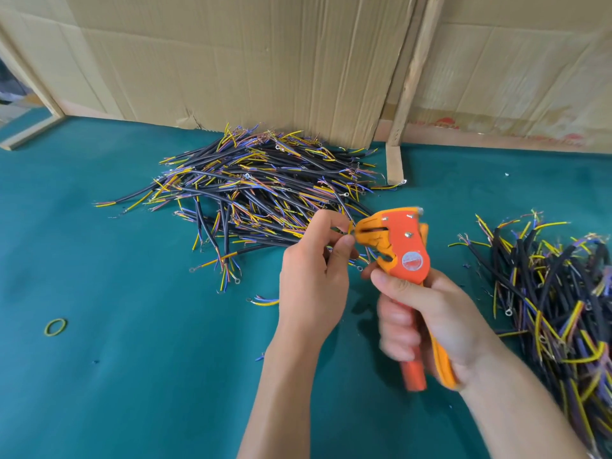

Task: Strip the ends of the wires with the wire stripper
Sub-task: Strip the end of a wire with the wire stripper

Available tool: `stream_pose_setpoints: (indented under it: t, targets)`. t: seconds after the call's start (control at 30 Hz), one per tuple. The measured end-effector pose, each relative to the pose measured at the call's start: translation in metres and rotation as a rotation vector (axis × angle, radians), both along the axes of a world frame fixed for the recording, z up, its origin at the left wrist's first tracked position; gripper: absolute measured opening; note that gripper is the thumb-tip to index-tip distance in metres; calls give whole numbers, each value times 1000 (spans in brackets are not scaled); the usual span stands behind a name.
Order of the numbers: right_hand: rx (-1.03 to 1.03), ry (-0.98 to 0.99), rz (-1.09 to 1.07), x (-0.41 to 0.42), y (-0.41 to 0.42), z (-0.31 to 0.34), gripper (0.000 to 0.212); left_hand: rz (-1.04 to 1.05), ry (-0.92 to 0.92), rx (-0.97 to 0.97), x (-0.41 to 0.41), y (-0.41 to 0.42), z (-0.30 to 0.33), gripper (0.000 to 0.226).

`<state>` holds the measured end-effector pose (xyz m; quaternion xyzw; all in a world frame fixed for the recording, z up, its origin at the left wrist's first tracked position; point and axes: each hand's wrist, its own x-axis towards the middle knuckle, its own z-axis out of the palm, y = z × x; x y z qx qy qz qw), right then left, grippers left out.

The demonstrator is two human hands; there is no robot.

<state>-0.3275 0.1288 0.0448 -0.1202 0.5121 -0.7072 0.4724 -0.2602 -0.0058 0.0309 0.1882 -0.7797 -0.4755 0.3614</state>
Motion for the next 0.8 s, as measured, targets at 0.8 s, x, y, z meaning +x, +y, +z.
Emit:
stream_pose_setpoints:
  t: [0.8]
  targets:
    - [-24,-37,165,-11,9,-5,43,30,-17,172,0,-6,0,12]
